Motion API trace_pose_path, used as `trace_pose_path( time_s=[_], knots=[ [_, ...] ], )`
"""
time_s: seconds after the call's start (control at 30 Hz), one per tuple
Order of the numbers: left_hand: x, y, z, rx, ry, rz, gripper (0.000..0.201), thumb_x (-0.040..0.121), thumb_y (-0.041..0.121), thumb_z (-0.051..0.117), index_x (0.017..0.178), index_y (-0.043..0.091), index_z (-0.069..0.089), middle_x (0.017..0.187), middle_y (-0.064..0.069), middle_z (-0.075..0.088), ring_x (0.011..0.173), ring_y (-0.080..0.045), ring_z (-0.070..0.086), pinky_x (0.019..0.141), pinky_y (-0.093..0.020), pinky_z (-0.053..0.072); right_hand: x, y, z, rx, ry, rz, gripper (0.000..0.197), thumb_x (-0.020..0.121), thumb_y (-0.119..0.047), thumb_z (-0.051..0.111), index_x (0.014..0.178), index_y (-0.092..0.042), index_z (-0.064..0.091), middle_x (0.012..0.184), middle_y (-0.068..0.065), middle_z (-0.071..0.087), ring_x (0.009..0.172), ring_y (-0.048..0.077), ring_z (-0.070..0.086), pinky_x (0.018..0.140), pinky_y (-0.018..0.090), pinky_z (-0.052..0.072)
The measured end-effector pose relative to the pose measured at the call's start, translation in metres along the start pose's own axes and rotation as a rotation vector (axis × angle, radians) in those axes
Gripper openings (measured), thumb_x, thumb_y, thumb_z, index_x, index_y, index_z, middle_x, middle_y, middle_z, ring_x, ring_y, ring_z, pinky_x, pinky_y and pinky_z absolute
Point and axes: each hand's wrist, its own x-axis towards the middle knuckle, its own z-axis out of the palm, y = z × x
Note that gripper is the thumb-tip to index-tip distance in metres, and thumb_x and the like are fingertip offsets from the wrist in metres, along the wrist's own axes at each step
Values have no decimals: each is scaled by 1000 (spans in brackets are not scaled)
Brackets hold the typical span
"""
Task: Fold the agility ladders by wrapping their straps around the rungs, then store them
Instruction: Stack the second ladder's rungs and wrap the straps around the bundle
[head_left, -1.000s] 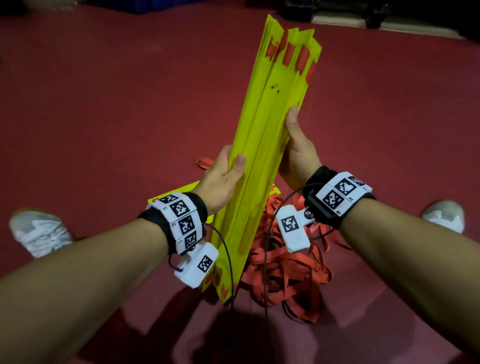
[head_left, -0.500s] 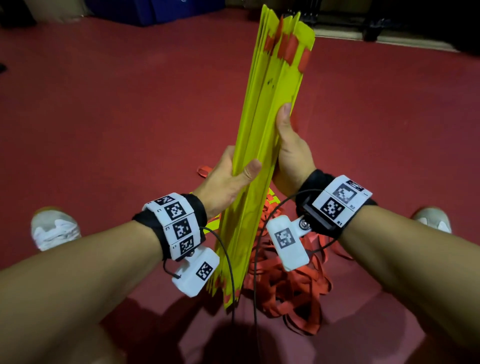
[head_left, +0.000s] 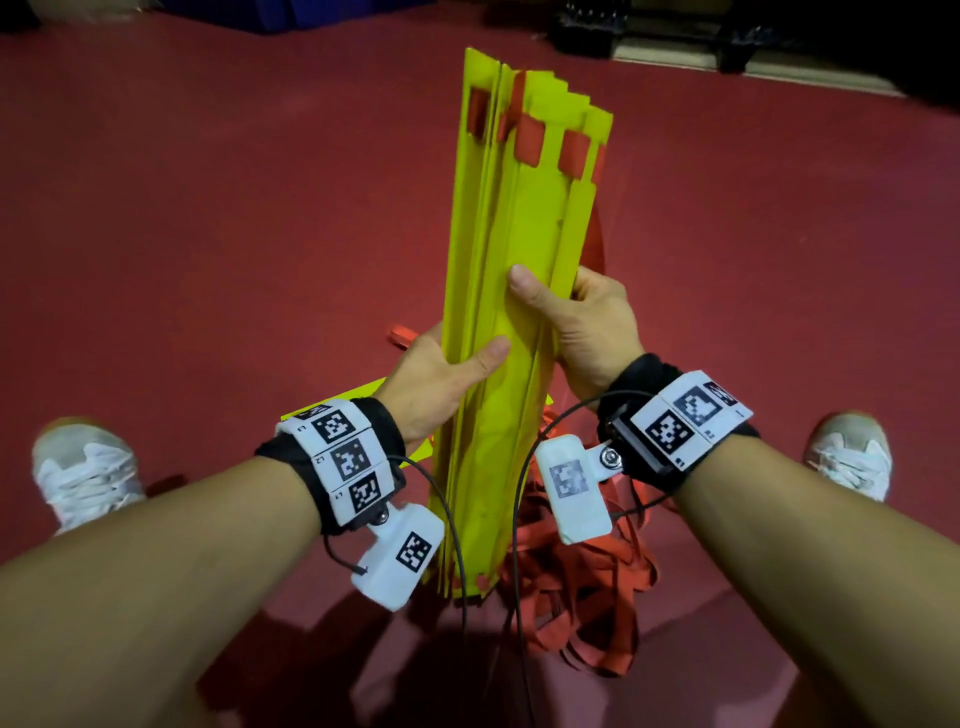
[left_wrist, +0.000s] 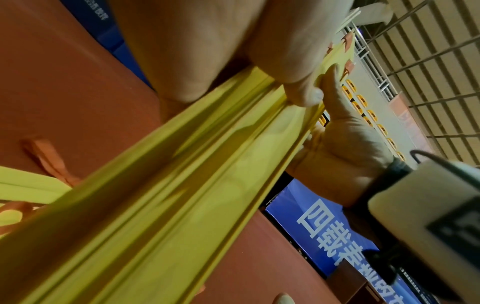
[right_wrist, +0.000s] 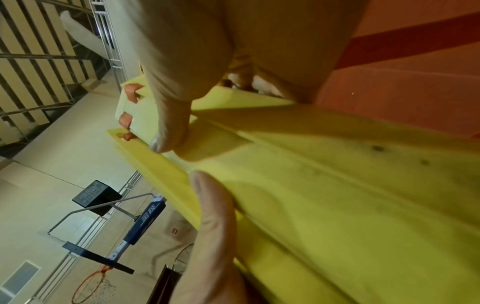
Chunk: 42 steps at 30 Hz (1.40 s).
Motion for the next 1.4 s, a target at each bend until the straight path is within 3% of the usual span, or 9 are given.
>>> trace_pose_path(
  time_s=[0.17, 0.3, 0.57, 0.8, 0.9, 0.97, 1.07, 1.2, 1.4],
  knots=[
    [-6, 0, -4, 55, 31, -29, 30, 93, 45, 52, 119, 31, 60, 111, 13, 72, 105, -3, 69, 83, -18, 54, -9, 1, -6, -98, -23, -24, 30, 69, -16, 83, 95, -9, 72, 96, 8, 77, 91, 25, 74, 81, 42, 60],
    [-11, -5, -5, 166, 67, 17, 20, 105, 29, 52, 124, 34, 59, 117, 10, 72, 110, -11, 69, 94, -33, 55, -17, 5, -8, -214, -45, -62, 24, 79, -11, 80, 101, -15, 72, 105, 7, 76, 98, 24, 73, 90, 49, 58],
    [-19, -2, -9, 444, 105, 41, 53, 83, 27, 62, 135, 37, 54, 120, 12, 70, 112, -17, 66, 100, -46, 52, -16, 14, -19, -542, -136, -22, 25, 101, -33, 51, 111, -18, 69, 108, 2, 75, 98, 21, 72, 89, 55, 56],
    [-15, 2, -6, 433, 196, 61, 29, 97, 15, 63, 124, 26, 66, 100, 17, 71, 93, -7, 67, 72, -10, 48, -13, 24, -13, -694, -150, -28, 47, 84, -49, 59, 108, -8, 61, 100, 11, 72, 90, 29, 70, 80, 55, 55],
    [-15, 1, -1, 411, 199, 70, 30, 99, 23, 61, 128, 30, 64, 107, 15, 72, 101, -8, 67, 81, -22, 50, -8, 34, -13, -773, -181, 12, 87, 76, -78, 52, 103, 4, 58, 97, 26, 67, 84, 42, 64, 73, 60, 53],
    [-16, 0, 1, 429, 165, 88, 33, 99, 30, 60, 132, 32, 61, 113, 11, 72, 104, -11, 66, 89, -27, 52, -10, 26, -9, -798, -243, 16, 83, 82, -72, 51, 89, 11, 56, 85, 33, 61, 73, 46, 57, 64, 56, 50],
    [-16, 2, 2, 537, 107, 94, 34, 100, 27, 58, 134, 31, 56, 122, 5, 66, 112, -14, 61, 93, -31, 48, -19, 11, -4, -881, -275, -40, 77, 88, -71, 46, 73, 5, 53, 60, 15, 44, 53, 28, 41, 51, 40, 36],
    [-14, 2, -1, 501, 49, 71, 31, 95, 12, 62, 122, 27, 61, 107, 8, 70, 101, -11, 65, 87, -30, 49, -17, 10, -10, -860, -238, -148, 59, 83, -68, 61, 84, -9, 68, 69, 1, 65, 60, 11, 59, 59, 32, 47],
    [-11, -2, -7, 231, 103, 9, 29, 96, 5, 64, 108, 31, 68, 99, 17, 75, 98, -7, 72, 94, -32, 54, -6, 15, -20, -745, -181, -123, 60, 72, -57, 65, 86, 1, 65, 80, 23, 69, 67, 36, 64, 65, 52, 53]
  ],
)
